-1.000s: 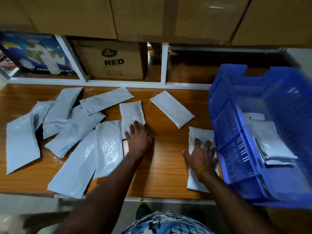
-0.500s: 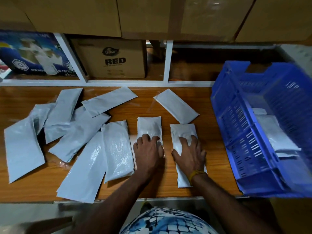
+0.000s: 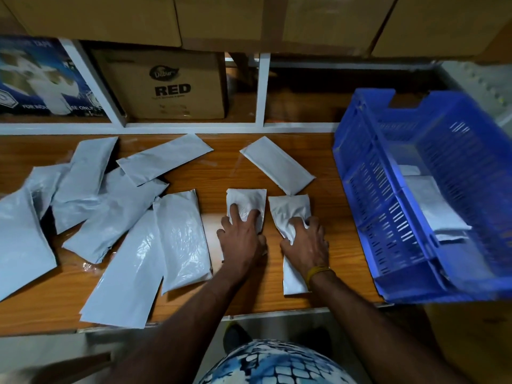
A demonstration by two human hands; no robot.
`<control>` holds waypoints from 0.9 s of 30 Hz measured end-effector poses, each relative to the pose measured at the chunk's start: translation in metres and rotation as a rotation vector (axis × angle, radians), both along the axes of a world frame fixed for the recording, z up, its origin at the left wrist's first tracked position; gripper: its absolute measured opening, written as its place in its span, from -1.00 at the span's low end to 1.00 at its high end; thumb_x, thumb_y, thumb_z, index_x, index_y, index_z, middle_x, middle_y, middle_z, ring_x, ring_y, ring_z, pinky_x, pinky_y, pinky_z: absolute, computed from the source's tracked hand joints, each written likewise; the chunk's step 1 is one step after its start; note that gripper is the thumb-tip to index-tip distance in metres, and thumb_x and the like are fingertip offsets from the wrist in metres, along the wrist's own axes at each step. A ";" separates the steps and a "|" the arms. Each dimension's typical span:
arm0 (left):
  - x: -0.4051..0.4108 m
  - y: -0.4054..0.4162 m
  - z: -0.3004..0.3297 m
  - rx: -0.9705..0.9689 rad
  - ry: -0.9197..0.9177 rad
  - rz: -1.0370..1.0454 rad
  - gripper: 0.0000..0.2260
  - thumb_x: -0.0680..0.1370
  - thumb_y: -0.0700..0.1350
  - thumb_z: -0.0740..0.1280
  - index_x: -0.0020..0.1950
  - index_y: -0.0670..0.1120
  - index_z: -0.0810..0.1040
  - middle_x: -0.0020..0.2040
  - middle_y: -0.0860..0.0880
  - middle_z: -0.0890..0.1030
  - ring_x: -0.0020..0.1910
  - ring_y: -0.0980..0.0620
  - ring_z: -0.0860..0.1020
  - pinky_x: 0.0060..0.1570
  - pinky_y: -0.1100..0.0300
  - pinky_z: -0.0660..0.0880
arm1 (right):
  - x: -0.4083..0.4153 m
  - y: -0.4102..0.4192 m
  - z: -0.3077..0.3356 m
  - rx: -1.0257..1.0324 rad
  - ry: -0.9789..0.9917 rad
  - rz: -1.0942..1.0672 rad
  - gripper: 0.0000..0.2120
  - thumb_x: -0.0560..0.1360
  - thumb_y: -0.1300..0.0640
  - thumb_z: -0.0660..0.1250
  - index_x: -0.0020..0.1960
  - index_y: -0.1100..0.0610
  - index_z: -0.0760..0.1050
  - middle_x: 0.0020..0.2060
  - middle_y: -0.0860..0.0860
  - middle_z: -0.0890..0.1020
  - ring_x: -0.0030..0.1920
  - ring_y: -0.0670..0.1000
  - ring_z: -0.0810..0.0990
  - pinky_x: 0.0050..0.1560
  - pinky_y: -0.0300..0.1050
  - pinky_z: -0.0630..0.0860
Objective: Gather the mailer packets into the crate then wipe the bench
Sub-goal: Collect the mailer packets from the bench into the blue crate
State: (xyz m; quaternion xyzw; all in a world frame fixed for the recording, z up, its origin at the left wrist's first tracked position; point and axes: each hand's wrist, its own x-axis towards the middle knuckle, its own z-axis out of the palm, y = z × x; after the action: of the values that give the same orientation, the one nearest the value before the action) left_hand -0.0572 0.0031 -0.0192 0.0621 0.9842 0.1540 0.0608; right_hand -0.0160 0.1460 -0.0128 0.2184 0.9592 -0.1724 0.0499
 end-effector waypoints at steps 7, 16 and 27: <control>0.013 0.012 0.027 0.308 0.115 0.096 -0.52 0.42 0.13 0.33 0.34 0.15 0.44 0.45 -0.16 0.23 0.28 -0.26 0.39 0.12 -0.11 0.49 | 0.002 0.018 0.032 -0.134 0.346 -0.037 -0.65 0.36 0.06 0.37 0.14 -0.03 0.52 0.13 0.08 0.40 0.14 0.18 0.46 0.10 0.10 0.51; 0.020 0.081 0.130 0.704 0.404 0.086 -0.56 0.43 0.16 0.29 0.30 0.14 0.45 0.42 -0.09 0.28 0.41 -0.13 0.31 0.24 -0.03 0.43 | 0.014 0.068 0.140 -0.215 0.783 -0.033 -0.70 0.43 0.05 0.37 0.15 -0.05 0.48 0.15 -0.03 0.36 0.18 -0.04 0.42 0.13 -0.11 0.51; 0.063 0.215 0.194 0.832 0.474 -0.035 -0.61 0.42 -0.02 0.38 0.25 0.12 0.49 0.30 -0.06 0.36 0.25 -0.02 0.40 0.18 0.08 0.44 | 0.060 0.197 0.211 -0.140 1.008 -0.094 -0.70 0.43 0.09 0.35 0.16 0.04 0.53 0.16 0.08 0.41 0.21 0.06 0.46 0.17 -0.44 0.30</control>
State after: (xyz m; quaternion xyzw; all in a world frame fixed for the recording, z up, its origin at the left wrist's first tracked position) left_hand 0.0061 0.2177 0.1748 0.1310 0.8246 0.5155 -0.1927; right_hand 0.0439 0.3429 0.1985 0.1472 0.8393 -0.3223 -0.4123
